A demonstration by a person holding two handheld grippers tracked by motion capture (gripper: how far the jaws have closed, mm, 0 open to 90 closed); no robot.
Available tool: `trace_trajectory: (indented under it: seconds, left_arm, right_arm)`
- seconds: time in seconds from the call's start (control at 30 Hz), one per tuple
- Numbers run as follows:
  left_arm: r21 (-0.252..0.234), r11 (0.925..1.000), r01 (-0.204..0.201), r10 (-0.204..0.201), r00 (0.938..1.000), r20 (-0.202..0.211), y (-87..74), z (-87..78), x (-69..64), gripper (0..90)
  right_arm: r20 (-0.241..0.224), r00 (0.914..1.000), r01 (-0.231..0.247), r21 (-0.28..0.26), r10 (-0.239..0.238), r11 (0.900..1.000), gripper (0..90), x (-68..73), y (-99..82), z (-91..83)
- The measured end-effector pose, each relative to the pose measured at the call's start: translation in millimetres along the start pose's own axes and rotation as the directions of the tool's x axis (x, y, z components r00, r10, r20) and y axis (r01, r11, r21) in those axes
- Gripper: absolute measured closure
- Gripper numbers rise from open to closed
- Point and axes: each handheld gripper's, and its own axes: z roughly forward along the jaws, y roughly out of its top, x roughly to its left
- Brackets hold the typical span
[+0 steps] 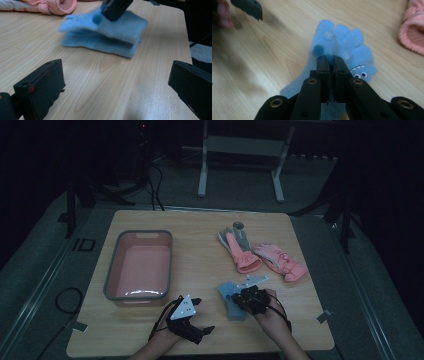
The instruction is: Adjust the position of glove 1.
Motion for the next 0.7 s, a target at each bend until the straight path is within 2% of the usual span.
trace_trajectory:
  seconds: [0.17, 0.27, 0.47, 0.7]
  left_arm:
    - [-0.001, 1.0, -0.001, 0.001, 1.0, 0.0, -0.1, -0.1, 0.0, 0.6]
    - [-0.001, 1.0, 0.001, -0.001, 1.0, 0.001, -0.1, -0.1, 0.1, 0.6]
    - [0.001, 1.0, 0.0, 0.0, 1.0, 0.001, 0.0, 0.0, 0.0, 0.6]
    - [0.013, 0.9998, -0.015, 0.016, 0.9996, -0.023, 0.6, 1.6, -2.7, 0.6]
  right_arm:
    - [0.0, 0.9999, -0.013, 0.016, 0.013, 0.9998, 85.1, -0.1, -5.4, 5.5]
    - [0.004, 1.0, -0.006, 0.026, 0.006, 0.9996, 84.8, -0.4, -7.3, 8.7]
    - [-0.014, 0.9998, -0.015, 0.046, 0.016, 0.9988, 82.9, -2.3, -11.4, 16.9]
    - [-0.032, 0.999, -0.027, 0.068, 0.03, 0.9973, 73.0, -5.1, -15.2, 26.1]
